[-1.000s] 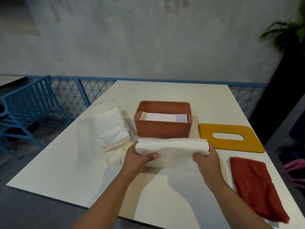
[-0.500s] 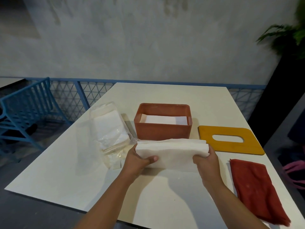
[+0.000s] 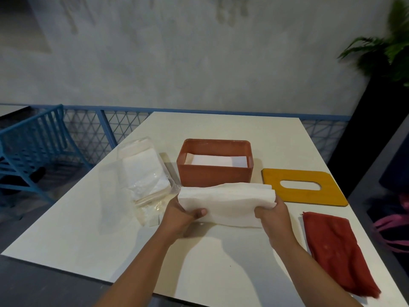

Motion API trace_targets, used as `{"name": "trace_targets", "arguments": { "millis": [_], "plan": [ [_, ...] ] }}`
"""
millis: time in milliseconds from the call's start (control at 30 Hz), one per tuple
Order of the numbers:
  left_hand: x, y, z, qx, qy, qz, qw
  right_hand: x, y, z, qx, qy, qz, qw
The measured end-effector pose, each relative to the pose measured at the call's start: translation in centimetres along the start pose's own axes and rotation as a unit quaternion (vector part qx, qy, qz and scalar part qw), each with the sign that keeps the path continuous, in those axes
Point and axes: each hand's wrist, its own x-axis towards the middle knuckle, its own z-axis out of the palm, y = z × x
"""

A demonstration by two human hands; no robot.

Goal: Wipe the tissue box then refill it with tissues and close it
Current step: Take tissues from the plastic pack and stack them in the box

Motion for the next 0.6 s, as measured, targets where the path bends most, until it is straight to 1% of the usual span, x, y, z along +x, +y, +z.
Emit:
{"name": "trace_targets", "arguments": {
  "millis": [100, 233, 333, 500, 600],
  "plan": [
    [0.3, 0.3, -0.4, 0.012, 0.002, 0.003, 1.0, -0.1, -0.3, 0.0, 0.006, -0.005, -0.01, 1.0],
    [0.2, -0.2, -0.8, -0.005, 0.005, -0.02, 1.0, -0.4, 0.3, 0.0, -0.021, -0.023, -0.002, 1.0],
    [0.1, -0.4, -0.6, -0.011, 0.011, -0.021, 1.0, -0.3, 0.5, 0.1, -0.018, -0.013, 0.0, 1.0],
    [0.3, 0.3, -0.8, -0.011, 0.011, 0.002, 1.0, -0.3, -0.3, 0.1, 0.001, -0.006, -0.021, 1.0],
    [0.2, 0.3, -1.1, -0.007, 0.011, -0.008, 1.0, -0.5, -0.2, -0.1, -0.025, -0.013, -0.027, 0.999]
  ]
}}
